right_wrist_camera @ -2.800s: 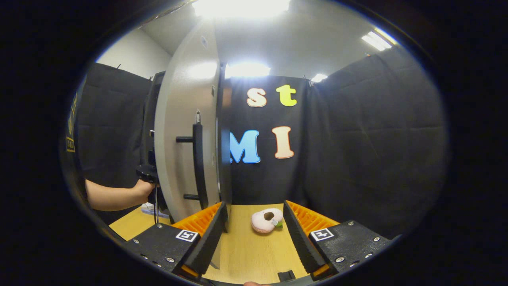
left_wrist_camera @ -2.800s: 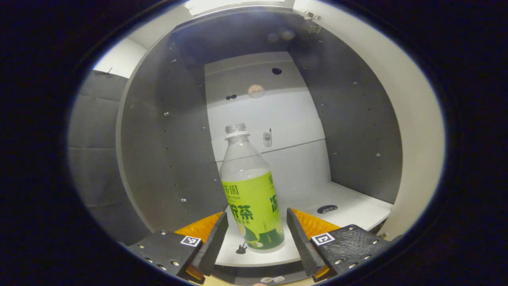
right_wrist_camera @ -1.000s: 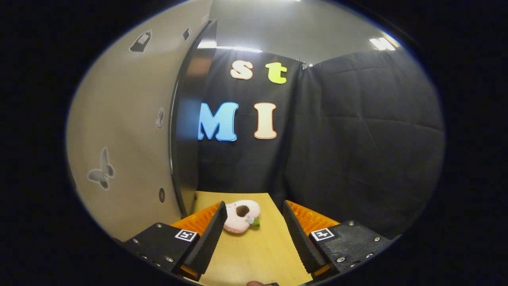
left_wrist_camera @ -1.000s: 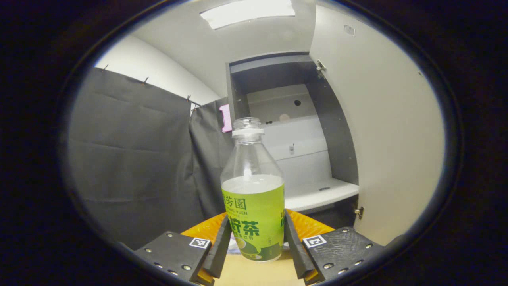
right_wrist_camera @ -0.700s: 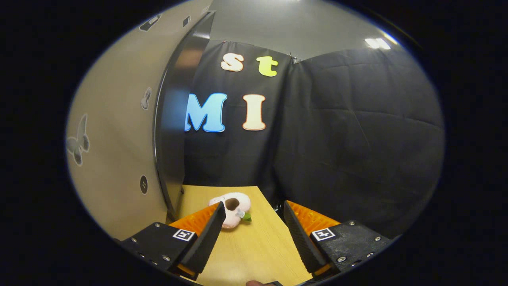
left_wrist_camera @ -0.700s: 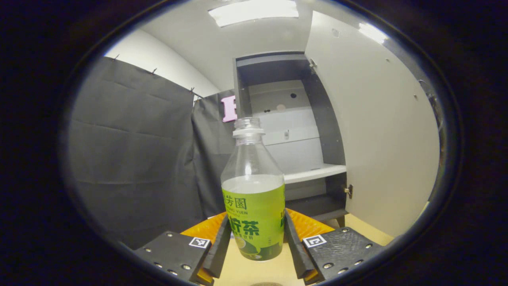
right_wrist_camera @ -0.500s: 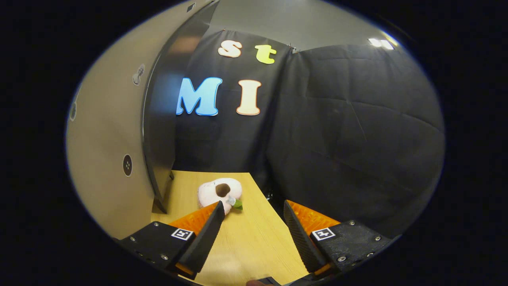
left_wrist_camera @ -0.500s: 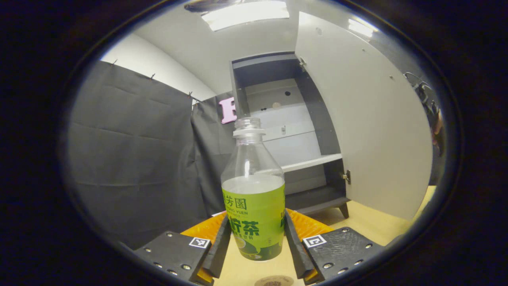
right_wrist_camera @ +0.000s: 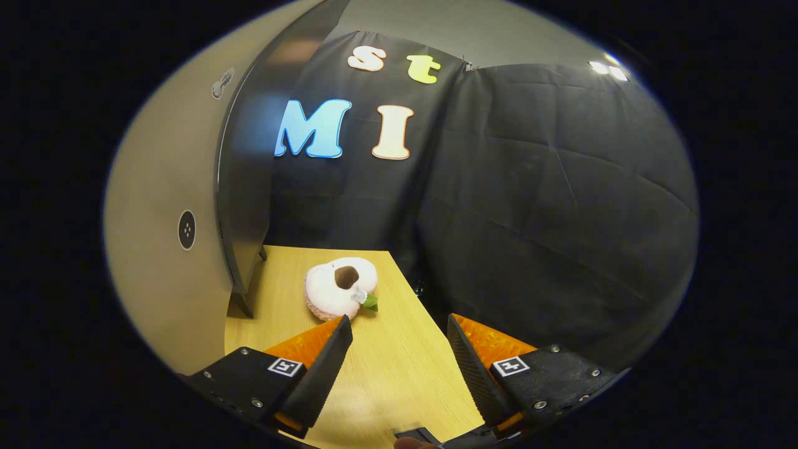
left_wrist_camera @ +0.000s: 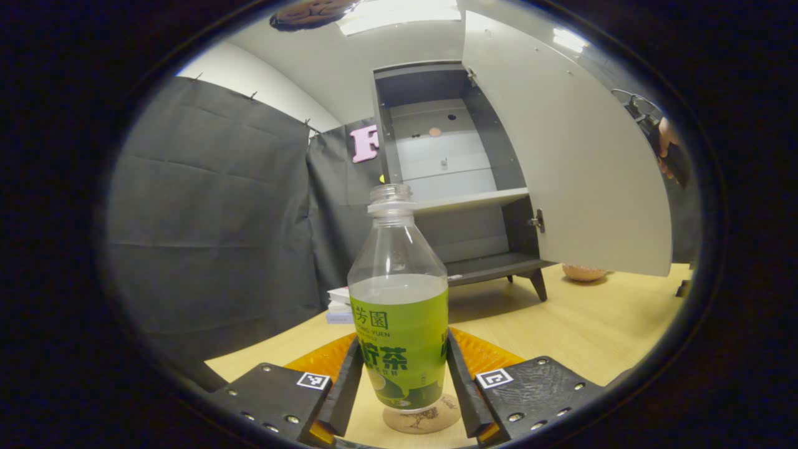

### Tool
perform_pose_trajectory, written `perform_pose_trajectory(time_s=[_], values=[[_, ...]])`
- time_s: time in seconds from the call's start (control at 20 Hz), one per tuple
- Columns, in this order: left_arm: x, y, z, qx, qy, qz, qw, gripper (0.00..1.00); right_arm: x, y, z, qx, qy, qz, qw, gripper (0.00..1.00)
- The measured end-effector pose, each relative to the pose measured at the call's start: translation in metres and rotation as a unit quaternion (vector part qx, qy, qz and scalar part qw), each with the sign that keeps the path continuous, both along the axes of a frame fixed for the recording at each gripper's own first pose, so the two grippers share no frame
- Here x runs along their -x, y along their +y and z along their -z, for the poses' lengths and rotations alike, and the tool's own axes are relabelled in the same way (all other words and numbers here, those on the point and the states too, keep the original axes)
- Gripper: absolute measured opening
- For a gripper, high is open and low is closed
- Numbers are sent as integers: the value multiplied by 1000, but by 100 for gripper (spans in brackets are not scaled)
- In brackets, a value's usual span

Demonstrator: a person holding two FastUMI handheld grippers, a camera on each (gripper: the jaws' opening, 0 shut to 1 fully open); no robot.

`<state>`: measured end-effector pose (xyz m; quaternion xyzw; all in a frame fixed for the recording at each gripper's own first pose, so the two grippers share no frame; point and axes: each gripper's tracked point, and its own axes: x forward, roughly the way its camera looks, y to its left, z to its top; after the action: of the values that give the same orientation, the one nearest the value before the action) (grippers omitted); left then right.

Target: Open the cabinet door with the right hand, grasp the bottle in the cabinet with the left hand and place it on the coaster, then close the cabinet door with the right hand.

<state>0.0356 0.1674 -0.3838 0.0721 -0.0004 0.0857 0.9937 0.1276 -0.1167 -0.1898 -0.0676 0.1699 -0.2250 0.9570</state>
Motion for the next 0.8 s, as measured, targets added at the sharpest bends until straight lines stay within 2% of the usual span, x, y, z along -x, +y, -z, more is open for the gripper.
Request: perform_pose_trajectory(time_s=[0.15, 0.45, 0.5, 0.65, 0.7, 0.75, 0.8], values=[[1, 0, 20, 16, 7, 0, 1000, 69, -1, 3, 11, 22, 19, -7, 1000, 95], [-1, 13, 45, 33, 25, -15, 999, 70, -16, 24, 5, 17, 23, -27, 999, 95], [0, 17, 51, 45, 31, -19, 998, 75, -19, 29, 3, 19, 23, -34, 999, 95], [0, 26, 43, 56, 15, -30, 998, 71, -26, 45, -1, 29, 16, -58, 998, 95], [1, 24, 41, 56, 10, -30, 998, 88, -26, 49, 1, 30, 18, -64, 997, 95], [1, 23, 38, 57, 9, -27, 998, 86, -26, 51, 3, 30, 20, -68, 997, 95], [2, 21, 38, 58, 10, -24, 998, 90, -26, 54, 4, 32, 21, -73, 997, 95]])
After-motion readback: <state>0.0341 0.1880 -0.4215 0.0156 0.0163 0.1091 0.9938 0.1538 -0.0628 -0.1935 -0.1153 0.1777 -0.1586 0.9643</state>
